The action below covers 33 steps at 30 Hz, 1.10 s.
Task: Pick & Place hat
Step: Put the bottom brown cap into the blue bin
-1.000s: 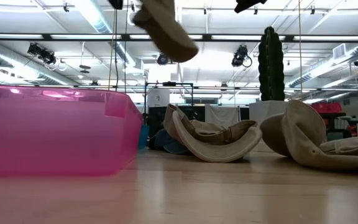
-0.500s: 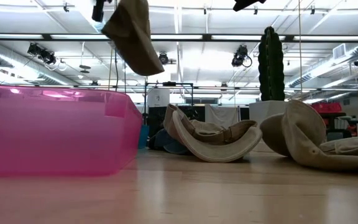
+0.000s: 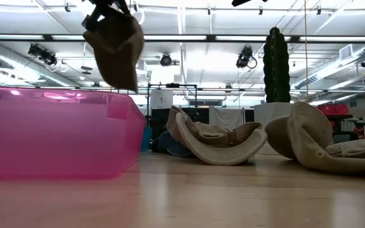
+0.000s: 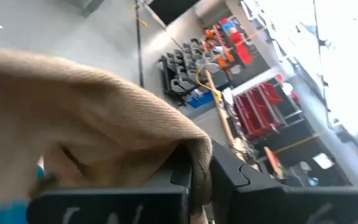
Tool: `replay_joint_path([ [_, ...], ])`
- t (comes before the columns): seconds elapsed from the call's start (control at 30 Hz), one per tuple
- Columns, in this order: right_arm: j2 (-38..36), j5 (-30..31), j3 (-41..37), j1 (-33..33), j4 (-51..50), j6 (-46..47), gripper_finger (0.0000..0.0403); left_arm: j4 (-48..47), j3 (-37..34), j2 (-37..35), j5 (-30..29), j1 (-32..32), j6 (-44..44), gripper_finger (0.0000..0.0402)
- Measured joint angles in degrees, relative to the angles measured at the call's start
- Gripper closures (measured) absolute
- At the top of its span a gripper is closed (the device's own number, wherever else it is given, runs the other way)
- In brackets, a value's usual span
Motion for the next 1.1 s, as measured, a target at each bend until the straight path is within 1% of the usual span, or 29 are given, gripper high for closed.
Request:
replay_joint_path([
  [0.13, 0.0, 0.09, 0.0, 0.0, 1.71, -0.01, 0.0232, -3.26, -0.02, 1.88, -2.93, -1.12, -6.03, 0.0378],
  [0.23, 0.0, 0.11, 0.0, 0.0, 2.76, -0.02, 0.0232, -8.99, -0.02, 3.27, -6.34, -2.23, -13.23, 0.0378],
  [0.37, 0.01, 0.11, 0.0, 0.0, 2.94, -0.02, 0.0232, -16.48, -0.07, 4.51, -8.63, -3.48, -21.69, 0.0377],
  [0.5, 0.02, 0.11, 0.0, 0.0, 3.02, -0.02, 0.0231, -18.91, -0.22, 5.11, -8.88, -3.56, -23.47, 0.0373],
  [0.67, 0.02, 0.1, 0.0, -0.29, 3.89, -0.03, 0.0231, -18.8, -1.59, 5.07, -9.85, -3.51, -23.38, 0.0377],
  [0.73, 0.02, 0.09, 0.0, -0.53, 4.14, -0.04, 0.0231, -18.71, -2.14, 5.07, -9.52, -3.51, -19.14, 0.0377],
  [0.8, 0.02, 0.09, 0.0, -0.82, 4.37, -0.04, 0.0231, -18.58, -2.16, 4.92, -6.63, -3.06, -11.5, 0.0377],
  [0.87, 0.02, 0.09, 0.0, -1.1, 4.27, -0.04, 0.0231, -17.78, -2.23, 3.67, -0.54, -1.97, -2.47, 0.0377],
  [0.93, 0.02, 0.09, 0.0, -1.31, 4.31, -0.12, 0.0231, -14.1, -2.21, 2.29, 7.27, -0.44, 7.0, 0.0377],
  [1.03, 0.02, 0.09, 0.0, -1.48, 4.52, -0.67, 0.0231, -9.12, -1.84, 0.26, 21.38, 2.81, 20.09, 0.0377],
  [1.1, 0.02, 0.02, 0.0, -1.66, 4.6, -0.71, 0.0231, -8.98, 0.17, -0.43, 30.28, 5.09, 27.56, 0.0377],
])
